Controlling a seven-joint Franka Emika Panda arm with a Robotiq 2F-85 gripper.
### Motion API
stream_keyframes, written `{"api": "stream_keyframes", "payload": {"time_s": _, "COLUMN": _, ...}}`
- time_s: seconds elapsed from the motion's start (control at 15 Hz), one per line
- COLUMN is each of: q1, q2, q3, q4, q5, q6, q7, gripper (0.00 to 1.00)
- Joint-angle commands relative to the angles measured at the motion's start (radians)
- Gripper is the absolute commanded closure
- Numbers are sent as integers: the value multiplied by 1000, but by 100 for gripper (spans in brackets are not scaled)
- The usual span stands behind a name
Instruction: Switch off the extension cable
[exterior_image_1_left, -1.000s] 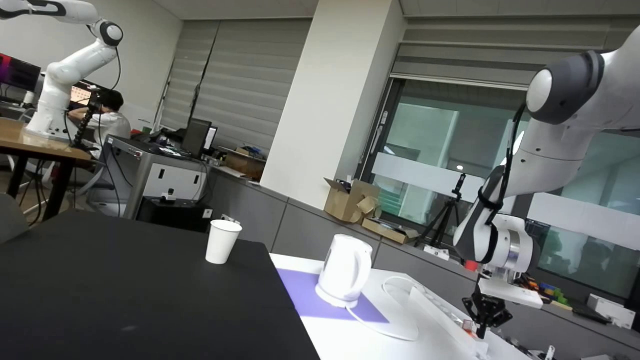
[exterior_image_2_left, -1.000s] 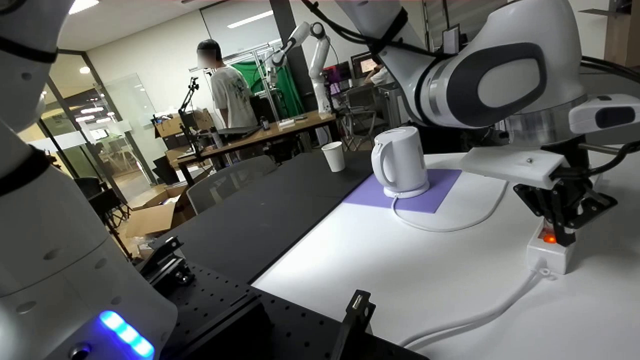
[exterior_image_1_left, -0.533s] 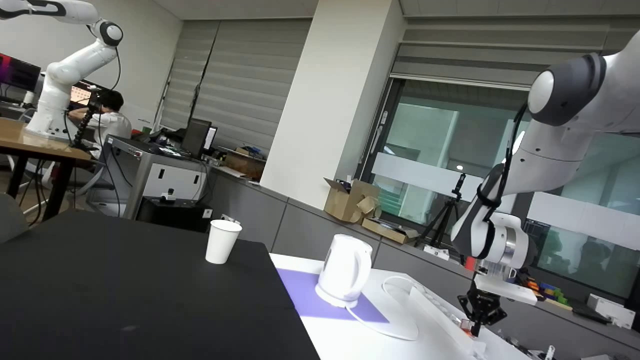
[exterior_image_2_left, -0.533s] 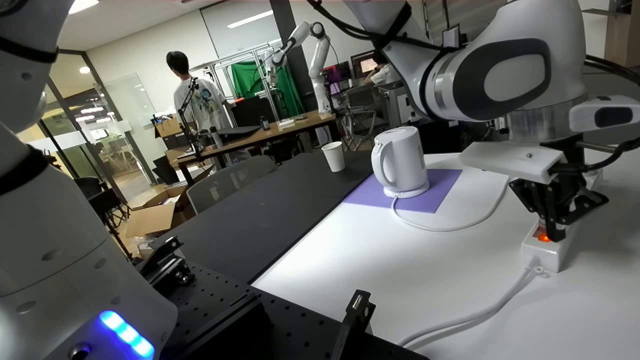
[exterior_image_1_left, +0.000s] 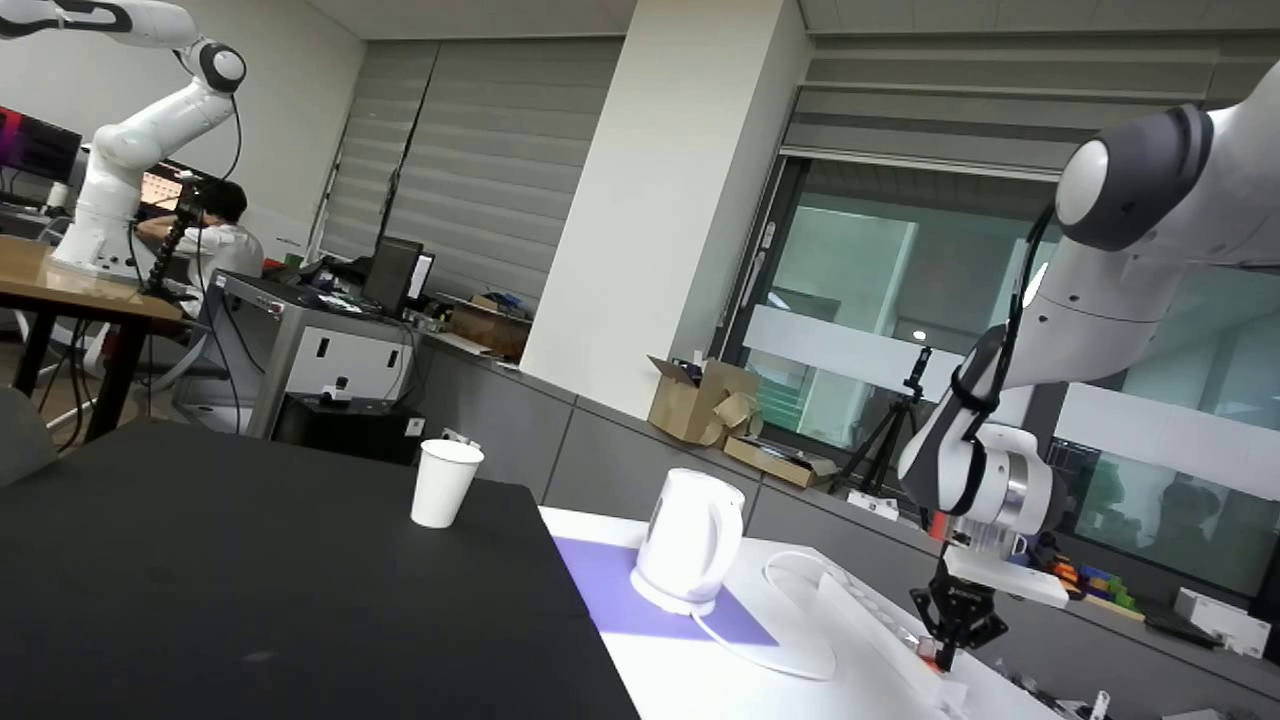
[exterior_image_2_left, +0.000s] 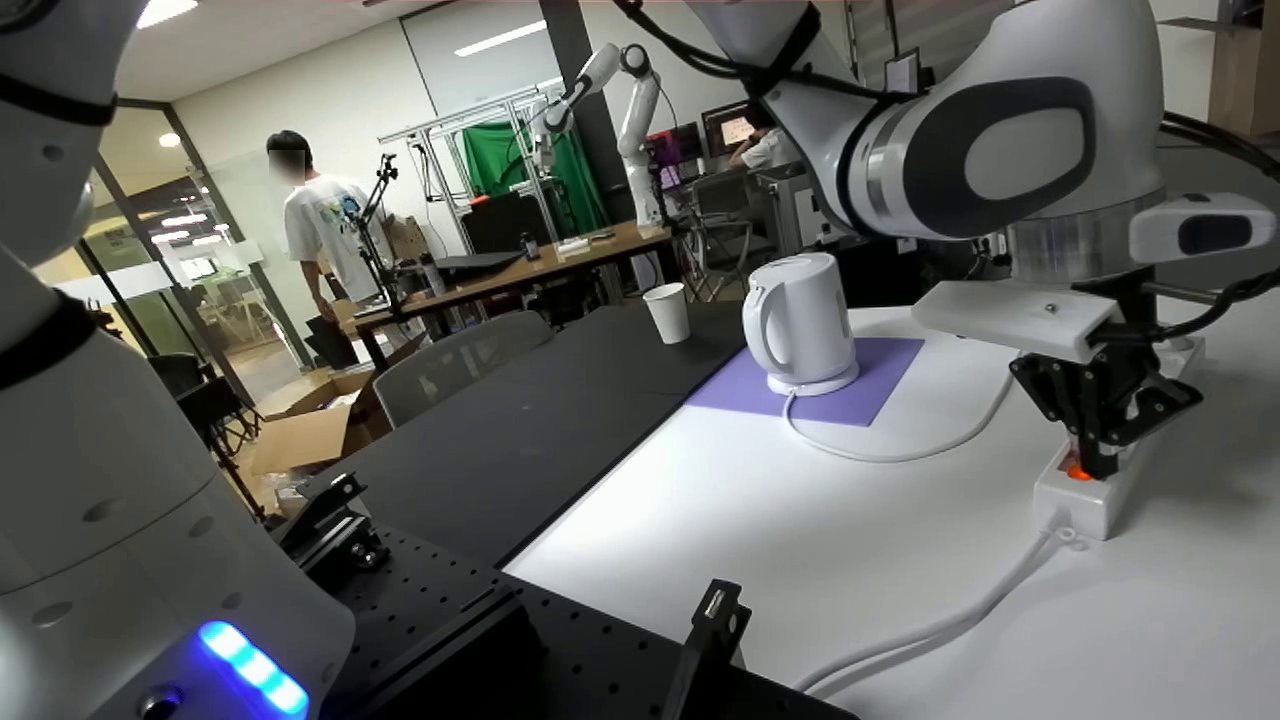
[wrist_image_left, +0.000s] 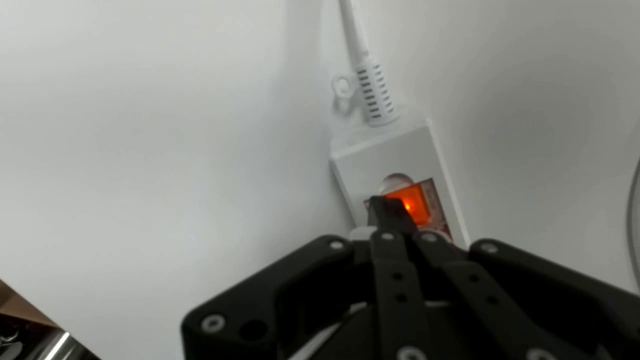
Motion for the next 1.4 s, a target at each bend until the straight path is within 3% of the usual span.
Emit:
{"api": "stream_keyframes", "payload": {"time_s": 0.0, "q1": -39, "q2": 10, "q3": 48, "q4": 19, "q5": -13, "q6": -15, "q7": -11, "gripper": 100}}
{"api": "stream_keyframes", "payload": {"time_s": 0.2, "q1": -67, "q2": 16, "q3": 82, "q4": 20, "q5": -4, "q6": -14, "q7": -47, "gripper": 100}}
{"api": "stream_keyframes", "payload": {"time_s": 0.67, "q1": -55, "q2": 33, "q3": 97, "q4": -39, "q5": -46, "q6": 128, "q7": -102, "gripper": 100}}
{"api": "stream_keyframes", "payload": {"time_s": 1.33, "q1": 66, "q2": -12, "q3": 45, "q4": -230, "q5": -170, "q6": 497, "q7": -41, "gripper": 100}}
